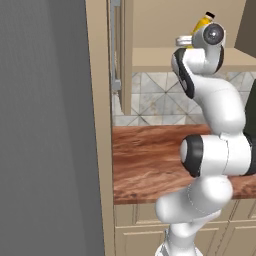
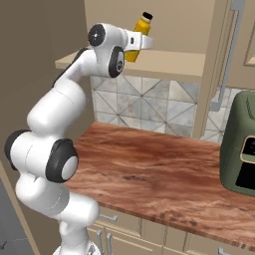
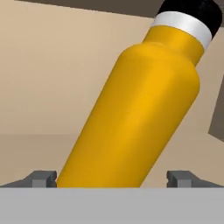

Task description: Pick the water bottle, bottled drink from the counter and place them in the open cabinet.

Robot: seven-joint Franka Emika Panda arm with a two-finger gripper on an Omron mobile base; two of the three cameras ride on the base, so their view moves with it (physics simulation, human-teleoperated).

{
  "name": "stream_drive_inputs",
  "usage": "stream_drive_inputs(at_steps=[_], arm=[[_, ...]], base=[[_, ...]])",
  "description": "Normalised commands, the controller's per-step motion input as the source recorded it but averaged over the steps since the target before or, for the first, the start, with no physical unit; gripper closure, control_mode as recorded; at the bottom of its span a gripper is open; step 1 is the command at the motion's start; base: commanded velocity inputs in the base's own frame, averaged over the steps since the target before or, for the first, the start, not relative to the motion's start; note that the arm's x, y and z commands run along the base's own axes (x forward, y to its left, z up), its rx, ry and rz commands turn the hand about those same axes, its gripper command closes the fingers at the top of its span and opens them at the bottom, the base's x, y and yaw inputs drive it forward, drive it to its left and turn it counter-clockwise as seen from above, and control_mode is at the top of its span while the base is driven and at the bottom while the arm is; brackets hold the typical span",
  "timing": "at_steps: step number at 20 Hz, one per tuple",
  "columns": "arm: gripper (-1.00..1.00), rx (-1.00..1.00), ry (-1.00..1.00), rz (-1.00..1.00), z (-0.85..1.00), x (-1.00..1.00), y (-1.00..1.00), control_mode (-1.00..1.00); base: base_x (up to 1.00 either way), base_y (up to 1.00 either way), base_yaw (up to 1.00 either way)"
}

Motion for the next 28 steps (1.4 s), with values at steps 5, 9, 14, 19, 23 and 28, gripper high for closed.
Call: stream_drive_inputs(at_steps=[5, 9, 14, 19, 23, 28], arm=[[-1.0, 0.0, 0.19, -0.12, -0.03, 0.01, 0.07, -1.0], [-1.0, 0.0, 0.17, -0.12, -0.02, 0.0, 0.02, -1.0], [-1.0, 0.0, 0.17, -0.11, -0.01, 0.0, 0.0, -1.0], [-1.0, 0.0, 0.07, -0.1, 0.0, -0.03, 0.0, -1.0], [-1.0, 0.0, 0.05, -0.11, -0.01, -0.05, 0.0, -1.0], [-1.0, 0.0, 0.03, -0.1, -0.01, -0.08, 0.0, -1.0]], base=[[0.0, 0.0, 0.0], [0.0, 0.0, 0.0], [0.0, 0.0, 0.0], [0.0, 0.0, 0.0], [0.0, 0.0, 0.0], [0.0, 0.0, 0.0]])
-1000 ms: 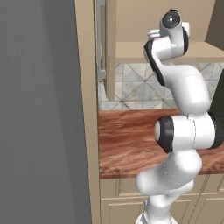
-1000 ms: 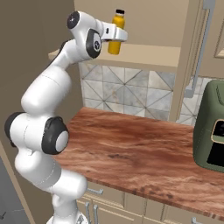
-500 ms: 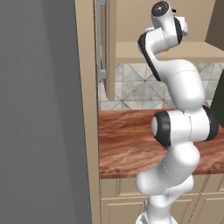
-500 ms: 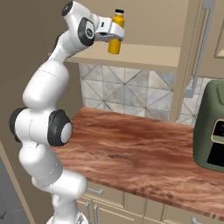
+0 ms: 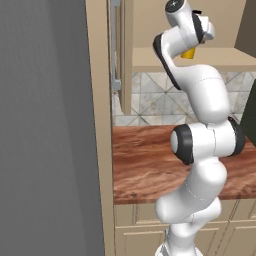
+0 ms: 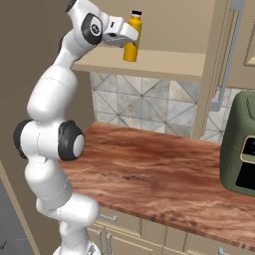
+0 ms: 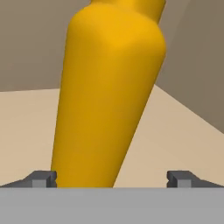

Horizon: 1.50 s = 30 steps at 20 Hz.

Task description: Pick the water bottle, bottled drink from the counter and place them in the open cabinet.

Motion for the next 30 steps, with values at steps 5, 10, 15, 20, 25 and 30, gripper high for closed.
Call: stream_drive_inputs(at_steps=[5, 10, 15, 20, 25, 30], arm=[[-1.0, 0.0, 0.01, -0.09, -0.02, -0.16, 0.0, -1.0], [-1.0, 0.02, 0.02, -0.06, -0.04, -0.17, 0.0, -1.0], [-1.0, 0.03, 0.01, -0.05, -0.04, -0.18, 0.0, -1.0], [-1.0, 0.04, 0.04, -0.05, -0.1, -0.13, 0.0, -1.0], [-1.0, 0.05, 0.08, -0.05, -0.1, -0.03, 0.0, -1.0], [-1.0, 0.06, 0.03, -0.05, -0.03, -0.13, 0.0, -1.0]], base=[[0.0, 0.0, 0.0], [0.0, 0.0, 0.0], [0.0, 0.0, 0.0], [0.0, 0.0, 0.0], [0.0, 0.0, 0.0], [0.0, 0.0, 0.0]])
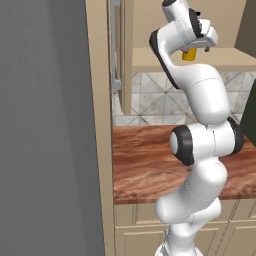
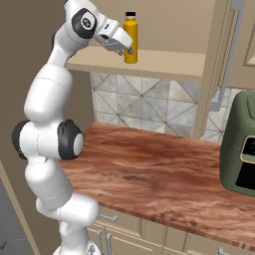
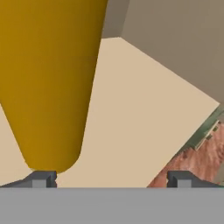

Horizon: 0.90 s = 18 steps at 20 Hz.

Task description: Pick the water bottle, bottled drink from the counter and place them in the open cabinet.

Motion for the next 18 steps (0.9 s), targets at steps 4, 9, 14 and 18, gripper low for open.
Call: stream_drive_inputs(at_steps=[4, 9, 14, 18], arm=[[-1.0, 0.08, 0.0, -0.04, 0.0, -0.41, 0.01, -1.0], [-1.0, 0.07, -0.09, -0.02, 0.0, -0.6, 0.06, -1.0], [-1.0, 0.04, -0.18, -0.01, -0.03, -0.64, 0.12, -1.0], [-1.0, 0.03, -0.18, -0.01, -0.06, -0.59, 0.14, -1.0]], base=[[0.0, 0.0, 0.0], [0.0, 0.0, 0.0], [0.0, 0.0, 0.0], [0.0, 0.0, 0.0]])
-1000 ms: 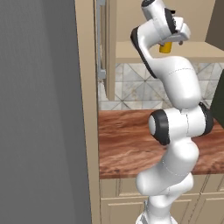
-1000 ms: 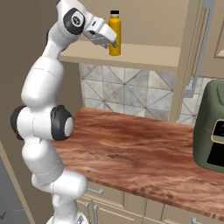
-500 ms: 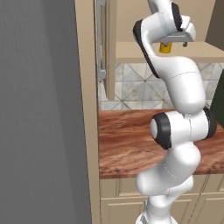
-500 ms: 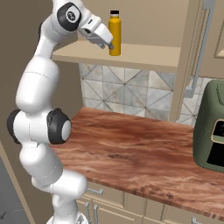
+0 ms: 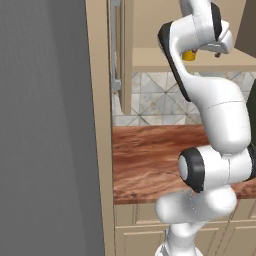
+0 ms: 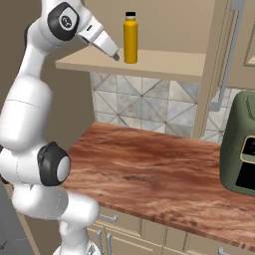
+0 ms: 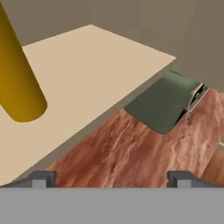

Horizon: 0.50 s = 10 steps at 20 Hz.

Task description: Pick the water bottle, bottled drink from the counter and place them in the open cabinet.

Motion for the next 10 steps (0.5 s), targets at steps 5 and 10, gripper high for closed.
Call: stream_drive_inputs(at_steps=[5, 10], arm=[[-1.0, 0.02, -0.06, 0.0, -0.01, -0.49, 0.1, -1.0], [-1.0, 0.0, 0.0, 0.0, 0.0, -0.46, 0.02, -1.0]], base=[[0.0, 0.0, 0.0], [0.0, 0.0, 0.0]])
